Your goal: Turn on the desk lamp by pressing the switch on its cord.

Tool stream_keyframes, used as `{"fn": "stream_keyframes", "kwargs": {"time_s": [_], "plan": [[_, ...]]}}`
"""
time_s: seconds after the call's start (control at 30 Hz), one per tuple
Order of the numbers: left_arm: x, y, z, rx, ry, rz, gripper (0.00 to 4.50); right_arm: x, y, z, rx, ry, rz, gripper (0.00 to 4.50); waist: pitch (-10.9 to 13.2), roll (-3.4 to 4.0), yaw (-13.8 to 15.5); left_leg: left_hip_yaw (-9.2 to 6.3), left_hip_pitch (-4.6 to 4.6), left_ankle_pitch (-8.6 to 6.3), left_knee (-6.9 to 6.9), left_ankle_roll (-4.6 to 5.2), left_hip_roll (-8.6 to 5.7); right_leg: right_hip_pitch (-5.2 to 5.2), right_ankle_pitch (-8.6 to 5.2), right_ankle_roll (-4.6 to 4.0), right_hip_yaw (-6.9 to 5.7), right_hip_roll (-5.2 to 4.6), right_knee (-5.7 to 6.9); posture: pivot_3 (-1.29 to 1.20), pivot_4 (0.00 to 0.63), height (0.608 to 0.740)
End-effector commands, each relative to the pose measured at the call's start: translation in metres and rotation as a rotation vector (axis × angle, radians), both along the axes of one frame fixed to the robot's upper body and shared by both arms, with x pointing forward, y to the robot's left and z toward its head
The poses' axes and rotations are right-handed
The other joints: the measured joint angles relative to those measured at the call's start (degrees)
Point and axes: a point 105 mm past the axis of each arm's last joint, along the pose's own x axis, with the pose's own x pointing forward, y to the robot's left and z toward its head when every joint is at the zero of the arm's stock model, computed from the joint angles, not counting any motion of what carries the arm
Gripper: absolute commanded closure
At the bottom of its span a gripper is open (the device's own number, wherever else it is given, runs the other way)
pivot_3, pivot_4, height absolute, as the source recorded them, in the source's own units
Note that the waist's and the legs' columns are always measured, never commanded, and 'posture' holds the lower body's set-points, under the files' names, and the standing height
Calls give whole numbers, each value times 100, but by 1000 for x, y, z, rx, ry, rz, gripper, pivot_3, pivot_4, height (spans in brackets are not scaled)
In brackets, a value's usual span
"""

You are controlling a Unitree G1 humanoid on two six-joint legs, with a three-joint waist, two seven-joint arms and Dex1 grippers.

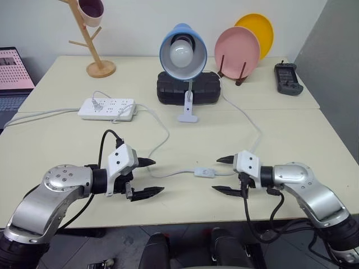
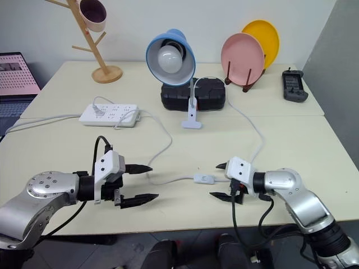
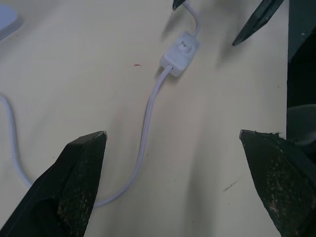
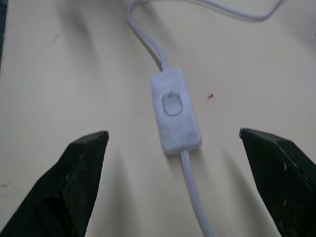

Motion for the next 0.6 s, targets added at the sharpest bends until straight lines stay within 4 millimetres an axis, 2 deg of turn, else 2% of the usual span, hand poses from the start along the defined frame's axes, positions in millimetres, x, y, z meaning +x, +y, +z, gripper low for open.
{"fn": "stream_keyframes", "kwargs": {"time_s": [0.03, 0.2, 0.23, 0.3, 0.4, 0.6], "plan": [[-6, -10, 12, -23, -43, -40, 0, 2, 8, 2, -25, -98, 63, 48, 0, 0, -4, 0, 0, 0, 0, 0, 0, 0, 0, 0, 0, 0, 1, 0, 150, 740], [-8, -11, 8, -8, -45, -54, 0, 10, 13, -2, 7, -98, 50, 48, 0, 0, -4, 0, 0, 0, -3, 0, 0, 0, 6, 10, -1, 0, 2, 0, 150, 740], [-8, -11, 8, -10, -43, -52, 0, 11, 13, -3, 7, -96, 49, 219, 0, 0, -4, 0, 0, 0, -4, 0, 0, 0, 7, 13, -1, 0, 2, 0, 150, 740], [-8, -11, 8, -17, -40, -51, 0, 12, 13, -5, 4, -96, 51, 577, 0, 0, -4, -1, 0, 0, -4, 0, 0, 0, 6, 11, -1, 1, 3, 0, 150, 740], [-10, -14, 9, -29, -35, -56, 0, 14, 12, -6, -4, -109, 55, 1490, 0, 0, -5, -2, 0, 0, -3, 0, 0, 0, 5, 8, -1, 1, 4, 0, 150, 740], [-11, -16, 8, -35, -34, -51, 0, 16, 9, -10, -45, -149, 77, 3010, 0, 0, -5, -1, 1, 0, -3, 0, 0, 0, 4, 6, -1, 1, 4, 0, 150, 740]]}}
